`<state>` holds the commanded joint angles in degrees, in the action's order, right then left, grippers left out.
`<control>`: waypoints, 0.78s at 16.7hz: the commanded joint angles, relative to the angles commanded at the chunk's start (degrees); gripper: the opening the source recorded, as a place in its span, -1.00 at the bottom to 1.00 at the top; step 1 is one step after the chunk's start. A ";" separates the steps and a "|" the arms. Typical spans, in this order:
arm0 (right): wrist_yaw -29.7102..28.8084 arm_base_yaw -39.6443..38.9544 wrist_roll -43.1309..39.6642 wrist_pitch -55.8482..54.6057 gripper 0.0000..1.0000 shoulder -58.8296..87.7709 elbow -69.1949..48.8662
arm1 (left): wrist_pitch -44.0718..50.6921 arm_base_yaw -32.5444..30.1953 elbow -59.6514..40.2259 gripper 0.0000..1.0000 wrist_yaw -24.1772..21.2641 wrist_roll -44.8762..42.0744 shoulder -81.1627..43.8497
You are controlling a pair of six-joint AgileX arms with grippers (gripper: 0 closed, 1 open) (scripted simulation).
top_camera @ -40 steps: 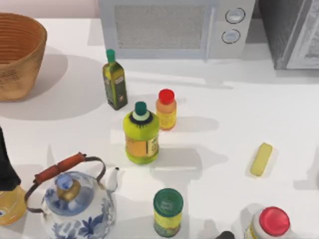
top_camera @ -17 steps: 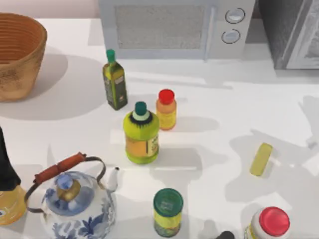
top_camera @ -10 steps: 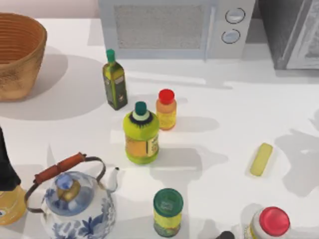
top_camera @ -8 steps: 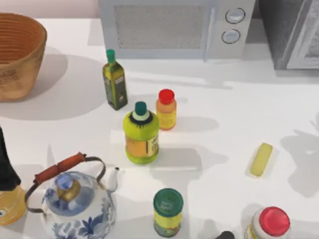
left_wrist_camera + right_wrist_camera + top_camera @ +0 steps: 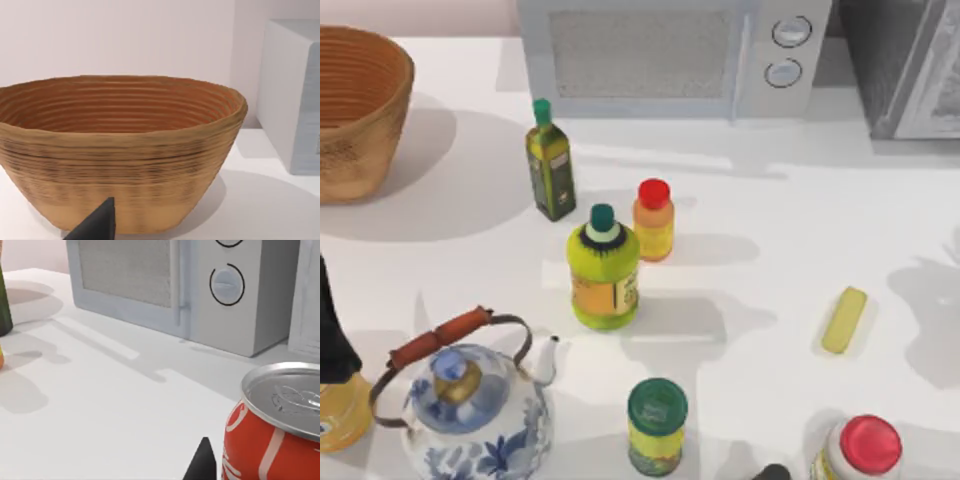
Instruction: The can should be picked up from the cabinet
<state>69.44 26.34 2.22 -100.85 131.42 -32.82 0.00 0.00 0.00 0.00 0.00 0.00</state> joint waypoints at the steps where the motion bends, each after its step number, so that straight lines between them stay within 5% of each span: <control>1: -0.37 -0.56 0.06 -0.19 -1.00 -0.46 -0.31 | 0.00 0.00 0.00 1.00 0.00 0.00 0.00; 12: -4.00 -3.28 -0.54 0.68 -1.00 1.17 -1.16 | 0.00 0.00 0.00 1.00 0.00 0.00 0.00; 13: -4.00 -3.28 -0.54 0.68 -0.85 1.17 -1.16 | 0.00 0.00 0.00 1.00 0.00 0.00 0.00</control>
<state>65.44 23.05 1.69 -100.17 132.58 -33.98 0.00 0.00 0.00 0.00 0.00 0.00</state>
